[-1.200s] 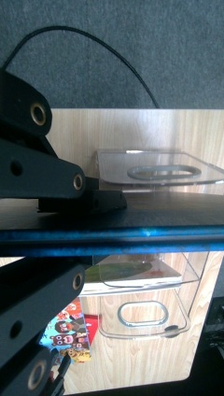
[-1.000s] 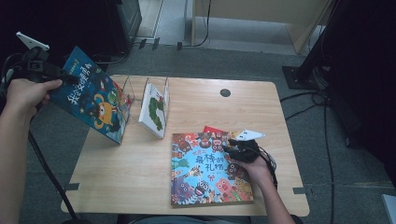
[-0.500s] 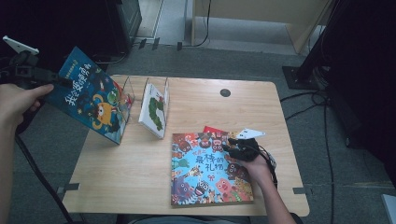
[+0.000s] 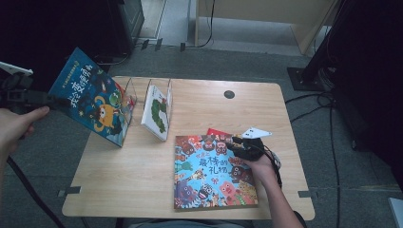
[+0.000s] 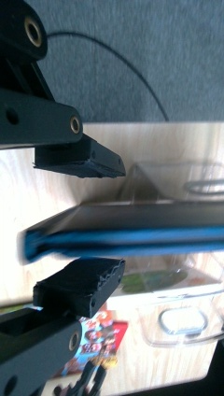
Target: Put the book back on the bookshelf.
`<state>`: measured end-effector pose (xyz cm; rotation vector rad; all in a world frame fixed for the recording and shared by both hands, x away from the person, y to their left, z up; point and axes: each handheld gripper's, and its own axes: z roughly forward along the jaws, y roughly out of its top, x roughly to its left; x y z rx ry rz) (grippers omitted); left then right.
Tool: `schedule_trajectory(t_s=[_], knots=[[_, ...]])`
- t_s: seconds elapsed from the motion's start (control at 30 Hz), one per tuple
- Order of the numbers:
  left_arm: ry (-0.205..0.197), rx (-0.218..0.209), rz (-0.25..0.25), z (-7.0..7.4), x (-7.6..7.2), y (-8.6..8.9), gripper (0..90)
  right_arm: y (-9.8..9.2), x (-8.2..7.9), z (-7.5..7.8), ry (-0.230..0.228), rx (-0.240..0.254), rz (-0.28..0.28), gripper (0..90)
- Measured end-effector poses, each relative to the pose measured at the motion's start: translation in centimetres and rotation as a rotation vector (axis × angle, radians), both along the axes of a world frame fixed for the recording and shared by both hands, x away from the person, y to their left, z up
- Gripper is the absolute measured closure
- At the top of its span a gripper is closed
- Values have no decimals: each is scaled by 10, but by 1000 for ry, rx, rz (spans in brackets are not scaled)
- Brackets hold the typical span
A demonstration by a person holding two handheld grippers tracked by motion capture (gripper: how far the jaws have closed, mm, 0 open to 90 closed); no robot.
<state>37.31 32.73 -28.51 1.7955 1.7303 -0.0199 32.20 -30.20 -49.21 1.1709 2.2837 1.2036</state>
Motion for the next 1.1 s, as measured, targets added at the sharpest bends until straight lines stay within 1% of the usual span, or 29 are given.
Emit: schedule_trajectory(t_s=[0.03, 0.07, 0.17, 0.23, 0.27, 0.37, 0.5, 0.6, 0.77, 0.9, 1.03, 1.1], knots=[[1, 7, -3, -2, -4, -1, 490, 0, 2, 1, 16, -4, 2, 573], [1, 14, -2, -5, -7, -3, 489, 0, 4, 2, 23, 3, 0, 573], [3, 2, -3, -13, -18, -8, 484, -1, 6, 2, 13, 5, -2, 573], [-2, 12, -11, -18, -25, -12, 483, -1, 8, 3, 19, 9, -2, 573], [-1, 19, -11, -20, -29, -15, 483, -2, 8, 3, 11, 8, -3, 573], [-12, 26, -37, -27, -42, -24, 482, -5, 10, 4, 11, 14, -14, 573], [-18, 25, -60, -34, -53, -34, 472, -7, 12, 4, 12, 19, -22, 574], [-24, 14, -73, -43, -60, -42, 472, -6, 12, 4, 13, 19, -21, 574], [-26, -2, -98, -57, -65, -57, 472, -6, 12, 4, 15, 16, -20, 575], [-24, -16, -129, -69, -65, -73, 473, -8, 12, 3, 19, 15, -27, 577], [-32, -12, -166, -76, -62, -93, 475, -10, 10, 3, 22, 17, -32, 578], [-33, 1, -187, -78, -60, -102, 475, -11, 9, 3, 20, 16, -36, 578]])
